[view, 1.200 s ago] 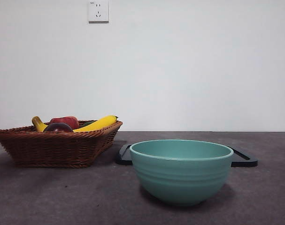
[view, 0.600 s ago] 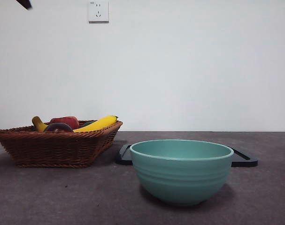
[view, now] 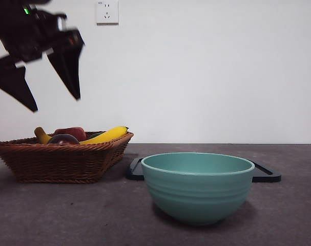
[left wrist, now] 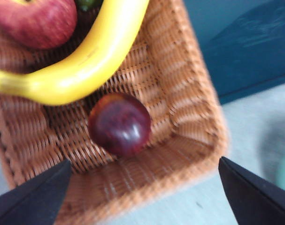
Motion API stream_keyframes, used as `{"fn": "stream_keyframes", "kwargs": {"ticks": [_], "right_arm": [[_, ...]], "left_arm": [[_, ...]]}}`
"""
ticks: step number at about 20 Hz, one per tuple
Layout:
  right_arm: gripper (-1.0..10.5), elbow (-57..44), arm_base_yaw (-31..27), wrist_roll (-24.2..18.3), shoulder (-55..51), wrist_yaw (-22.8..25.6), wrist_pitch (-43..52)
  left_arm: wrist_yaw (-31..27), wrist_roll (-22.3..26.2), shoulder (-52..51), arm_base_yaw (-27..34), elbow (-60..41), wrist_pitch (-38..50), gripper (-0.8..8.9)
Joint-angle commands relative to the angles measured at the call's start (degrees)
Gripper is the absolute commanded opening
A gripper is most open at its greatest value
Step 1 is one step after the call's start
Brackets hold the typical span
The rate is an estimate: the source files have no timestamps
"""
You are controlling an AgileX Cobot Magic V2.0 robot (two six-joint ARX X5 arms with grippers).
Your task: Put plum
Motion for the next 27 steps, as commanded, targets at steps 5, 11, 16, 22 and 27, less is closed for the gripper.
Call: {"fn": "stream_keyframes", "kwargs": {"ticks": [5,11,16,22,27], "right_arm": [[4.0,1.16,0.28,0.17,0.33,-0.2,0.48],[4.0,1.16,0.28,0.15,0.33,-0.2,0.55],[4.0,1.16,0.28,0.15,0.31,-0.2,0.55],[4.0,1.16,0.28,0.15,0.31,-0.2,0.7],[4.0,1.16,0.28,0.15,0.31,-0.2,0.7]], "left_arm": [[-3.65,0.09,8.68,-1.27,1.31,5.14,4.9],[-3.69,0.11,12.96,-1.33,1.31,7.28,4.53],[-3.69,0.17,14.58,-1.33,1.31,8.28,4.51],[-3.69,0.28,14.73,-1.33,1.31,8.09,3.12],[-3.67,0.26,14.73,-1.33,1.31,7.65,2.7]]}}
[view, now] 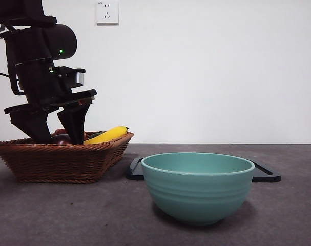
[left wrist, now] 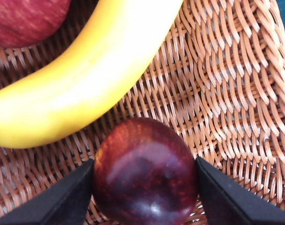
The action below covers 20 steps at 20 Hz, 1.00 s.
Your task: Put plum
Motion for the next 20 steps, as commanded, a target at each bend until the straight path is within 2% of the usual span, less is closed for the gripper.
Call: {"fn": "stream_keyframes", "kwargs": {"ticks": [1,6,12,16,20], "right_arm": [[4.0,1.16,0.28,0.15,0.31,-0.2,0.61],[4.0,1.18,0.28,0.15,0.31,-0.2,0.74],[4.0,1.16,0.28,0.13,0.31,-0.17,0.83],[4.0,1.16,0.28,0.15,0.31,-0.15,1.22],[4.0,1.16,0.28,0.15,0.28,-0.17,1.2]], "left_arm": [[-0.15,0.22,1.29,-0.26,1.22,-0.11,2.7],[0.13,0.07,-1.07,-0.28,1.68,-0.02,2.7],[3.96,0.04,-11.8,-2.49,3.21,-2.01,2.7],[7.8,0.04,-19.1,-8.98,3.21,-3.76,2.7],[7.91,0.15,-20.44,-18.69,3.21,-3.82,2.7]]}}
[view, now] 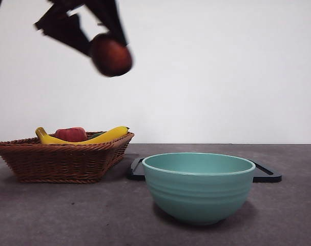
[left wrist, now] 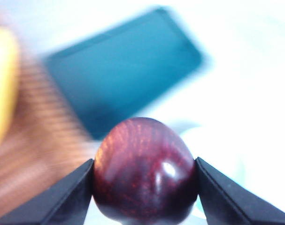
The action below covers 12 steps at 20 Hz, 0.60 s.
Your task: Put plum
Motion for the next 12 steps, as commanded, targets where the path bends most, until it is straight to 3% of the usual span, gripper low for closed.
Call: {"fn": "stream_keyframes", "kwargs": {"ticks": [1,7,12], "right_arm": [[4.0,1.16,0.28,0.15,0.22,-0.17,0.57],[4.0,1.18,0.28,0.17,0.22,-0.15,0.55],[4.0,1.16,0.28,0.2,0.17,-0.15,0.52]], "left_arm": [[0.09,0.35,1.6,-5.2,1.16,0.31,2.7],[-0.22,2.38,8.37,-15.04,1.16,2.91,2.7],[-3.87,5.07,16.13,-19.1,1.16,2.89,2.7]]}}
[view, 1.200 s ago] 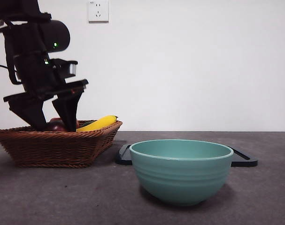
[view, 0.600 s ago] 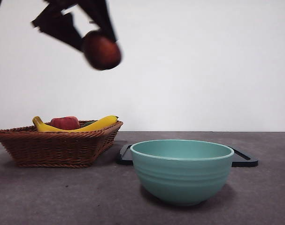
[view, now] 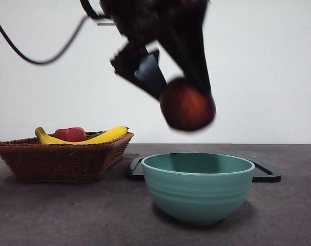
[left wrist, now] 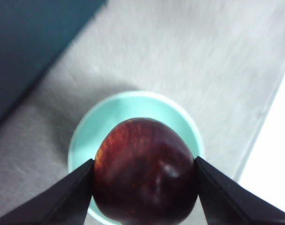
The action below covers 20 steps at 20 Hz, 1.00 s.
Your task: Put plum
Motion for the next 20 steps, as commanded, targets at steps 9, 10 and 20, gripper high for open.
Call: {"fn": "stream_keyframes", "kwargs": {"ticks": [9,10,20], "right_arm": [[4.0,1.16,0.28,0.2,0.22,-0.15,0.52],[4.0,1.16,0.28,0.2,0.2,-0.15,0.5],[4.0,1.16,0.28,0.17,0.22,-0.15,0.52]], "left_arm": [[-6.21,4.66,12.07,-3.87,1.18,2.21,2.71],[-6.21,4.68,12.63,-4.07,1.18,2.32,2.71],[-6.21,4.42,13.07,-4.39,2.47,1.25,4.16]]}}
